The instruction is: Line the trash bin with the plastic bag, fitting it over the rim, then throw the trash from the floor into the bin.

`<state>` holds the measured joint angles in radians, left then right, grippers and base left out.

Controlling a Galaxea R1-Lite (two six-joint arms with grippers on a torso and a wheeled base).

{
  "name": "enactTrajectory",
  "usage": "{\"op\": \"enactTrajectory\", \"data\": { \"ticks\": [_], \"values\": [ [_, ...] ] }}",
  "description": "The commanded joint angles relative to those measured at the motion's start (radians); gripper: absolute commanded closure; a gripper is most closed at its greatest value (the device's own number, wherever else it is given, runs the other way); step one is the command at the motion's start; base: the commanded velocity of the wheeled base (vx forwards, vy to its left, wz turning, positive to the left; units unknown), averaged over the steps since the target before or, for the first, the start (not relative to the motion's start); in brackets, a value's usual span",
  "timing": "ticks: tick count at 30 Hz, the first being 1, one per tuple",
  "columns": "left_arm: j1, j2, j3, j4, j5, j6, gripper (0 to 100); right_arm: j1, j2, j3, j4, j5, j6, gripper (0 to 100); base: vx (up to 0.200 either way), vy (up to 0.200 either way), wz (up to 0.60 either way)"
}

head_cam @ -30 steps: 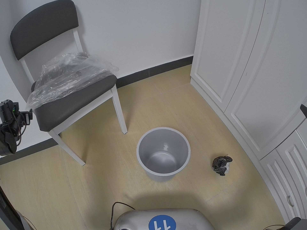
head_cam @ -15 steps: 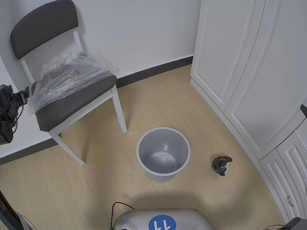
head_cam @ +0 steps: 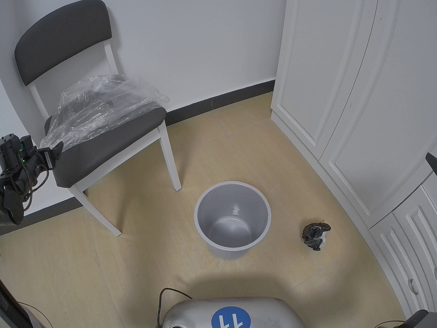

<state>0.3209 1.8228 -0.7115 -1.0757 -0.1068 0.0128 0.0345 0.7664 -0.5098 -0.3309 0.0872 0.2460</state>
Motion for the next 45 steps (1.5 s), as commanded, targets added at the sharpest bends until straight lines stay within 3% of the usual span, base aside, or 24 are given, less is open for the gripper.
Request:
{"op": "enactTrajectory", "data": {
  "ticks": [1, 8, 12, 15, 24, 31, 45],
  "values": [
    [-0.108, -0.120, 0.124, -0.001, -0.051, 0.108, 0, 0.024, -0.013, 0.010, 0.006, 0.000, -0.002, 0, 0.000, 0.000, 0.00],
    [-0.172, -0.023, 0.104, -0.006, -0.030, 0.286, 0, 0.030, -0.010, 0.016, 0.004, 0.000, -0.002, 0, 0.000, 0.000, 0.00],
    [-0.175, 0.087, 0.024, -0.006, 0.058, 0.404, 0, 0.030, -0.007, 0.019, 0.009, 0.000, -0.002, 0, 0.000, 0.000, 0.00],
    [-0.177, 0.156, -0.049, -0.006, 0.068, 0.437, 0, 0.031, -0.002, 0.025, 0.007, 0.002, -0.004, 0, 0.000, 0.000, 0.00],
    [-0.183, 0.231, -0.232, 0.039, 0.070, 0.423, 0, 0.031, 0.011, 0.031, 0.003, 0.002, -0.004, 0, 0.000, 0.000, 0.00],
    [-0.175, 0.240, -0.378, 0.138, 0.072, 0.362, 0, 0.031, 0.014, 0.036, -0.002, 0.002, -0.002, 0, 0.000, 0.000, 0.00],
    [-0.095, 0.197, -0.606, 0.296, 0.088, 0.286, 0, 0.030, 0.008, 0.031, -0.004, 0.000, -0.002, 0, 0.000, 0.000, 0.00]
  ]
}}
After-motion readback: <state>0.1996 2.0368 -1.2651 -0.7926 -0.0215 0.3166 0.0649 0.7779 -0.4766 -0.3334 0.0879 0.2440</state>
